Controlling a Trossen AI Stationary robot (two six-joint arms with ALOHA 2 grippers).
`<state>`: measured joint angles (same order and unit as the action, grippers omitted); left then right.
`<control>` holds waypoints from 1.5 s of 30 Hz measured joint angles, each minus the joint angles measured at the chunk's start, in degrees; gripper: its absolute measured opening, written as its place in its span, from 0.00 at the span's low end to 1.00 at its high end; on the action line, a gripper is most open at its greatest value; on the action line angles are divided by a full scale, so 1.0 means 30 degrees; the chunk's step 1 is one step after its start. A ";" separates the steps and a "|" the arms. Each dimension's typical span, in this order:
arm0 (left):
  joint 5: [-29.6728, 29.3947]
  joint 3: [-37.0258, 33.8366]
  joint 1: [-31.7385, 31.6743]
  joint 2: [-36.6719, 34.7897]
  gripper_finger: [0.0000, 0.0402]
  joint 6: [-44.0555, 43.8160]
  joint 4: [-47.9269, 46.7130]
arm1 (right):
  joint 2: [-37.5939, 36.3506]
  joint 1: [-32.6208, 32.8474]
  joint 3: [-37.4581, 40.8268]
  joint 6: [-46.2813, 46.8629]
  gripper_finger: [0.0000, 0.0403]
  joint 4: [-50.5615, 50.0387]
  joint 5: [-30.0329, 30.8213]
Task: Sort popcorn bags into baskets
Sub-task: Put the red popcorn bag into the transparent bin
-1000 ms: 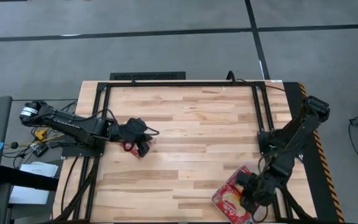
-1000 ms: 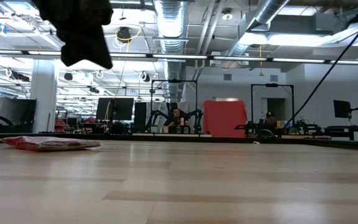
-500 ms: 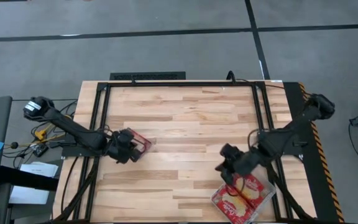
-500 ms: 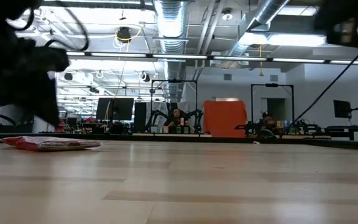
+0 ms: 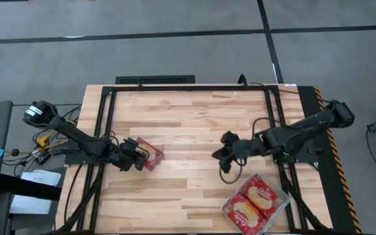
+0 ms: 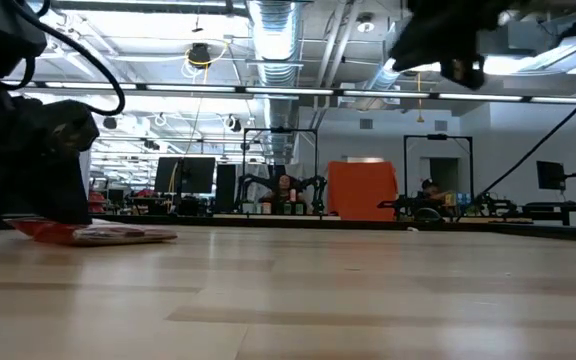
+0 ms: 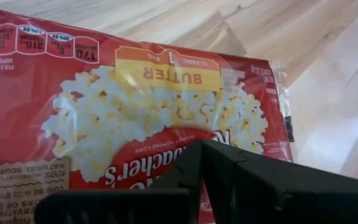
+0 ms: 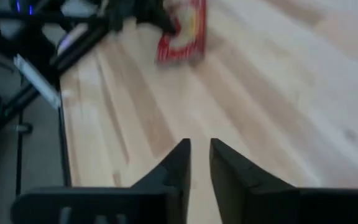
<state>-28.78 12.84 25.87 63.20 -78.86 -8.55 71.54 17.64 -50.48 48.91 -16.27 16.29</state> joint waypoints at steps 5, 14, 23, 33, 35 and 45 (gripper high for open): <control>-0.0032 -0.0263 -0.0007 0.1694 0.00 0.0453 0.2577 | 0.1286 -0.2249 0.0015 -0.1633 0.38 0.3028 -0.1036; 0.1104 0.1326 -0.1405 0.7610 0.00 0.3881 0.9500 | 0.5073 -0.4951 0.0007 -0.1755 0.57 0.9108 -0.4439; 0.3023 0.5970 -0.2747 0.9138 0.00 0.8423 0.8639 | 0.6298 -0.5453 -0.0019 -0.1314 0.51 0.9641 -0.6215; -0.2084 0.6830 0.0228 0.5952 0.00 0.5542 0.3346 | 0.6290 -0.5562 -0.0005 -0.1466 0.48 1.0076 -0.5874; -0.2721 0.6607 0.0982 0.6579 0.00 0.4324 0.3437 | 0.6290 -0.5558 -0.0007 -0.1570 0.48 1.0055 -0.5865; -0.3312 0.6512 0.1626 1.0399 0.00 0.1376 0.5080 | 0.6283 -0.5555 -0.0007 -0.1776 0.47 0.9736 -0.5741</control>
<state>-38.71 32.38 30.74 94.40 -74.73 6.69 90.39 0.97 -50.50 43.59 12.94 -0.93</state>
